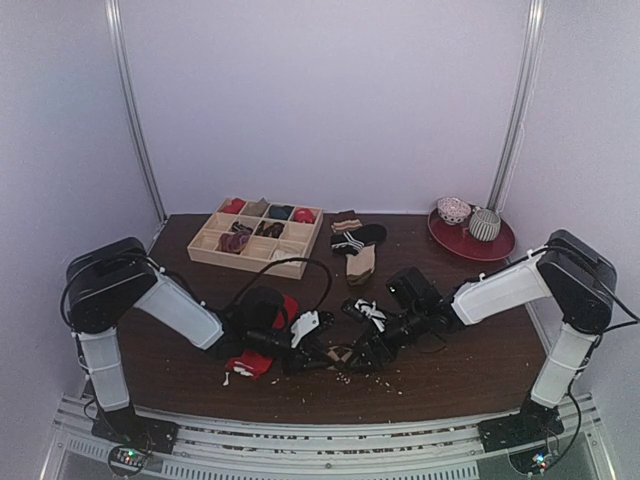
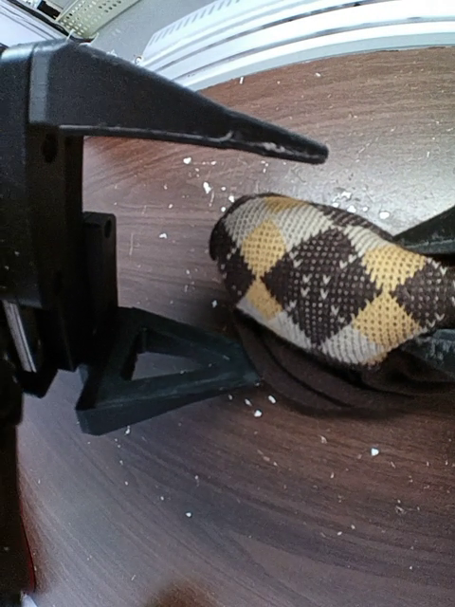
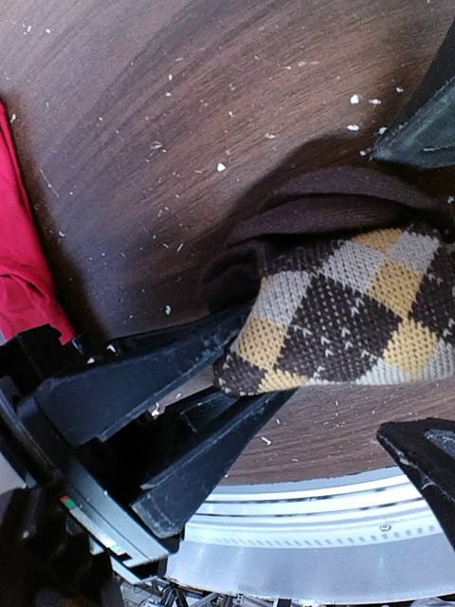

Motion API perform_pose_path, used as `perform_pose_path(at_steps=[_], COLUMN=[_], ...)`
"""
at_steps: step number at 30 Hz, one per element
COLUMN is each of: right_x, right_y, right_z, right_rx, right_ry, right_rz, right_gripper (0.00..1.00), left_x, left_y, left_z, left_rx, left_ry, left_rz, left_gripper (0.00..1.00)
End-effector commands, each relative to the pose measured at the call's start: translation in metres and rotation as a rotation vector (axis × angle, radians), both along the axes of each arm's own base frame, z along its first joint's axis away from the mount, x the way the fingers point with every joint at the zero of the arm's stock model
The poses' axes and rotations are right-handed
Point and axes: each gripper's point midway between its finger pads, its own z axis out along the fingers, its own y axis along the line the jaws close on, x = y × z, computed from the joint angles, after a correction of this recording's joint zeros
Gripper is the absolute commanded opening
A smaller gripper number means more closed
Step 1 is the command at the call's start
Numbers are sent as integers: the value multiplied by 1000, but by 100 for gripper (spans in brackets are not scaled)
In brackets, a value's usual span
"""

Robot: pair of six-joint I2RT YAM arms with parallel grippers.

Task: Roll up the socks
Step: Roll a pair of socks at the center of the board.

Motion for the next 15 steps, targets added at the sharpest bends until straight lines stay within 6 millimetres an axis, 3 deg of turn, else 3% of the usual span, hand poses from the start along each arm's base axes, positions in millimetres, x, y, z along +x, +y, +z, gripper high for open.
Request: perform_pose_path(at_steps=[1, 15], right_x=[5, -11], right_y=[7, 11], right_z=[2, -20], right_rx=[18, 27], right_ry=[-6, 101], right_rz=[25, 36], right_gripper=[91, 77], left_x=[-28, -27], left_y=[38, 39], left_z=[-71, -76], left_rx=[256, 276], left_ry=[149, 154], left_rz=[15, 17], left_gripper=[0, 0])
